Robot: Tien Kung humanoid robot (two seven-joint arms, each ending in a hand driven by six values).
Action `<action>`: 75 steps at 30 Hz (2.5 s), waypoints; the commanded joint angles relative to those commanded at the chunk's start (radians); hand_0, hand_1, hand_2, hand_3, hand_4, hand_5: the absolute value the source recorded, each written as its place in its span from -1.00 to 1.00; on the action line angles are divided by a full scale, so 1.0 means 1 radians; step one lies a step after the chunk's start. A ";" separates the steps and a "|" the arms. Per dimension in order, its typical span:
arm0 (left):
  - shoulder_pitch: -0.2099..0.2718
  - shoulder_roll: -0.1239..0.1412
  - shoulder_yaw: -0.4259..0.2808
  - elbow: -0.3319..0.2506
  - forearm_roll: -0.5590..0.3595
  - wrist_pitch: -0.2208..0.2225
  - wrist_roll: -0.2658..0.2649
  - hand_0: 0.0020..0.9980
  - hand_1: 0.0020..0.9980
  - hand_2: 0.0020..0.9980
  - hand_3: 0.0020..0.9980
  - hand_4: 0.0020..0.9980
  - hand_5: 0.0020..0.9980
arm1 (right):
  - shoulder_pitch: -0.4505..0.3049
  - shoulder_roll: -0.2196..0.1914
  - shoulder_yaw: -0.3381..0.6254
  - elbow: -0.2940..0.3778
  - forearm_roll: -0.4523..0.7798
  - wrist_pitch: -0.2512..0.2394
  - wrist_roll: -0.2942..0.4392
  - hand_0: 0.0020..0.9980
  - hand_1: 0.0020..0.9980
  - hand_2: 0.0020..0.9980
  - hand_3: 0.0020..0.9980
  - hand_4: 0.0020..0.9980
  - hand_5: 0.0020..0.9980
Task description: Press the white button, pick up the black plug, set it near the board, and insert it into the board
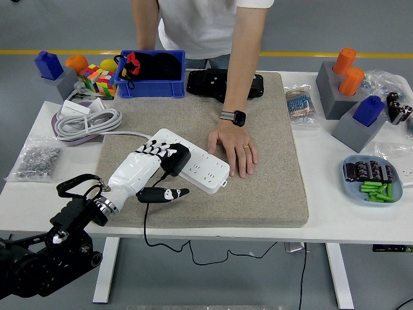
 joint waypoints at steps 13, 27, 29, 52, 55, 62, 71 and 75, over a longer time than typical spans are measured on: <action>-0.035 -0.020 0.027 0.017 -0.017 -0.002 0.007 0.95 0.93 0.82 0.74 0.85 0.60 | 0.000 0.001 0.002 -0.001 0.001 -0.001 0.001 0.33 0.34 0.25 0.25 0.40 -0.07; -0.017 -0.006 -0.049 -0.011 -0.068 0.070 -0.077 1.00 1.00 0.94 0.87 0.84 0.61 | -0.001 0.003 0.004 -0.001 0.001 -0.001 0.001 0.33 0.34 0.25 0.24 0.40 -0.07; -0.013 -0.004 -0.067 -0.013 -0.080 0.090 -0.097 1.00 1.00 0.94 0.87 0.84 0.61 | 0.000 0.003 0.005 -0.001 0.000 -0.001 0.001 0.33 0.34 0.25 0.24 0.40 -0.07; 0.064 0.007 -0.478 0.042 -0.137 0.033 -0.034 0.97 0.91 0.84 0.75 0.81 0.58 | 0.001 0.007 0.010 0.000 -0.004 0.001 -0.002 0.33 0.33 0.25 0.24 0.40 -0.07; 0.076 0.008 -0.545 0.050 -0.137 0.022 -0.022 0.97 0.90 0.82 0.74 0.80 0.56 | 0.002 0.006 0.012 0.000 -0.006 0.000 -0.003 0.33 0.34 0.25 0.24 0.40 -0.06; 0.095 0.004 -0.701 0.061 -0.129 0.006 -0.007 0.91 0.87 0.81 0.70 0.77 0.48 | 0.031 0.005 0.006 -0.005 -0.003 -0.001 -0.004 0.33 0.34 0.25 0.24 0.40 -0.06; 0.130 0.015 -0.758 0.048 -0.123 -0.016 0.012 0.88 0.84 0.76 0.65 0.76 0.46 | 0.042 -0.020 -0.017 -0.002 -0.005 -0.001 -0.005 0.33 0.34 0.26 0.24 0.40 -0.06; 0.155 0.003 -0.801 0.040 -0.117 -0.027 0.020 0.88 0.83 0.76 0.65 0.74 0.44 | 0.029 -0.016 0.000 -0.002 -0.012 -0.001 -0.005 0.33 0.33 0.26 0.24 0.40 -0.06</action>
